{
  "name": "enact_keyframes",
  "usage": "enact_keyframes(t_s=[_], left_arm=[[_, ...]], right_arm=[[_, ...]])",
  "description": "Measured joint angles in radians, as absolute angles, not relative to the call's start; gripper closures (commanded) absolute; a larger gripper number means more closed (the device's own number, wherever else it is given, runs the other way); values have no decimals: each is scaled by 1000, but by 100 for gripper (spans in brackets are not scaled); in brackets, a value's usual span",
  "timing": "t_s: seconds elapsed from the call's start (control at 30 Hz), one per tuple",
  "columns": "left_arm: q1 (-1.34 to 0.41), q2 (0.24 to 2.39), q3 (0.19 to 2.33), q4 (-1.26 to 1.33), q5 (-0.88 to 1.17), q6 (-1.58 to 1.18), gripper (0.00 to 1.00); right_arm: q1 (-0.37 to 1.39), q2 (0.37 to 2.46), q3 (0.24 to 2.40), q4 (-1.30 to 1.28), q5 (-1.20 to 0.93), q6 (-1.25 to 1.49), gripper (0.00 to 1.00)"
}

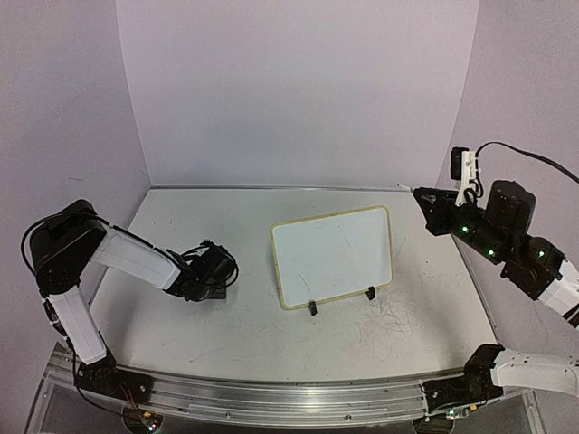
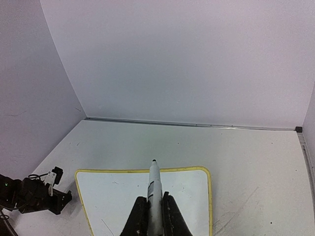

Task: Write a sentence on the whiteboard
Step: Place the pen cap at the center of the board, then hold the whiteboard at the center of the board.

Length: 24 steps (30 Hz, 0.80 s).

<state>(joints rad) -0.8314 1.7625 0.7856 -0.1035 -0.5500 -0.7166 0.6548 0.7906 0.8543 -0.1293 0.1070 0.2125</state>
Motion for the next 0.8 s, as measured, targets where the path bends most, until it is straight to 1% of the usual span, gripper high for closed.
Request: enact_keyframes(t_s=[0.07, 0.13, 0.37, 0.5, 0.7, 0.8], left_arm=[[-831, 1763, 786, -102, -550, -717, 84], [-831, 1763, 786, -102, -550, -716, 80], [-830, 1728, 786, -120, -543, -711, 56], [-827, 1652, 786, -148, -545, -702, 46], [-809, 1496, 790, -229, -543, -676, 25], [-765, 1375, 791, -253, -484, -648, 22]], right_arm=[[655, 788, 854, -133, 107, 214, 100], [655, 785, 854, -139, 108, 214, 100], [655, 784, 854, -174, 137, 221, 100], [655, 783, 854, -189, 159, 226, 100], [655, 786, 854, -226, 213, 228, 100], [655, 797, 848, -238, 222, 222, 100]])
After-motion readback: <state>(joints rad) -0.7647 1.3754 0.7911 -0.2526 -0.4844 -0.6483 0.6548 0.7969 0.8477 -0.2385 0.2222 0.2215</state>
